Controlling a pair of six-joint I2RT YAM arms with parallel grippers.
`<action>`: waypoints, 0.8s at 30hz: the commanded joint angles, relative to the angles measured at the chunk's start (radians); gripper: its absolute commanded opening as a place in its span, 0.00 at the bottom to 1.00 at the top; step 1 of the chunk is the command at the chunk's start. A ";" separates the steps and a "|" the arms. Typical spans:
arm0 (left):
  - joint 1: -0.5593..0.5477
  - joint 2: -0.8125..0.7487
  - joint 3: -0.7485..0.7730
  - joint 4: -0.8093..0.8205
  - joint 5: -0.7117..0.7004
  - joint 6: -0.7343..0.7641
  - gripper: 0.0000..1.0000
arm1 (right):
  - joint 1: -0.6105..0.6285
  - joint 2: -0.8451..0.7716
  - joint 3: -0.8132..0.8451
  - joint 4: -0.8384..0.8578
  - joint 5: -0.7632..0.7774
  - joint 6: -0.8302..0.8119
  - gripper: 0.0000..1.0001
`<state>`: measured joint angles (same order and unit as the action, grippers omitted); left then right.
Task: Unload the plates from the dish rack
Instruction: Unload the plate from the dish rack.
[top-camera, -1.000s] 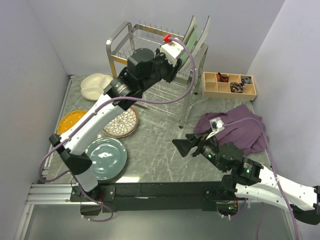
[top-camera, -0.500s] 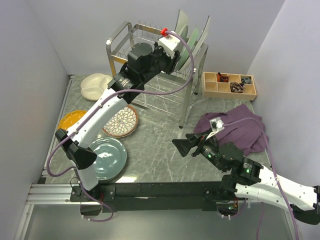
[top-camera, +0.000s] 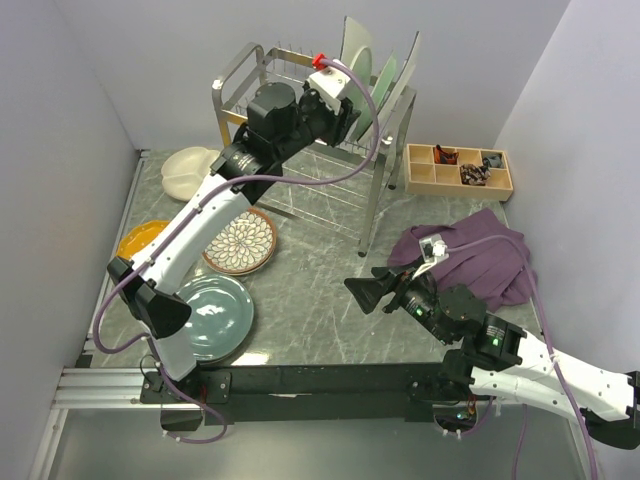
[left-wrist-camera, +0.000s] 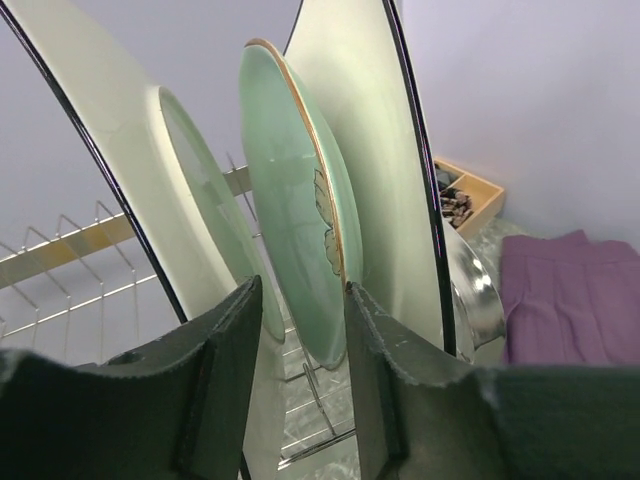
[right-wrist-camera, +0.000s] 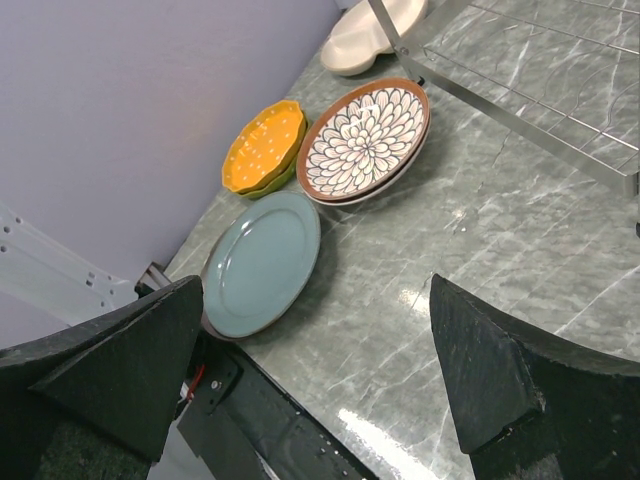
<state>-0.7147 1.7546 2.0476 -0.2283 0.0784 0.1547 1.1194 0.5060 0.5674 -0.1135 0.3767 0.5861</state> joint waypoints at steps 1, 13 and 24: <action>0.027 -0.035 0.002 0.069 0.116 -0.052 0.41 | 0.002 -0.012 -0.004 0.037 0.022 -0.008 1.00; 0.047 0.062 0.115 0.058 0.040 -0.095 0.39 | 0.002 -0.020 -0.006 0.037 0.016 -0.006 1.00; 0.063 0.115 0.166 0.063 0.075 -0.136 0.35 | 0.002 -0.026 -0.006 0.037 0.018 -0.008 1.00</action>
<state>-0.6655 1.8584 2.1773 -0.1905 0.1421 0.0437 1.1194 0.4915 0.5636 -0.1123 0.3767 0.5858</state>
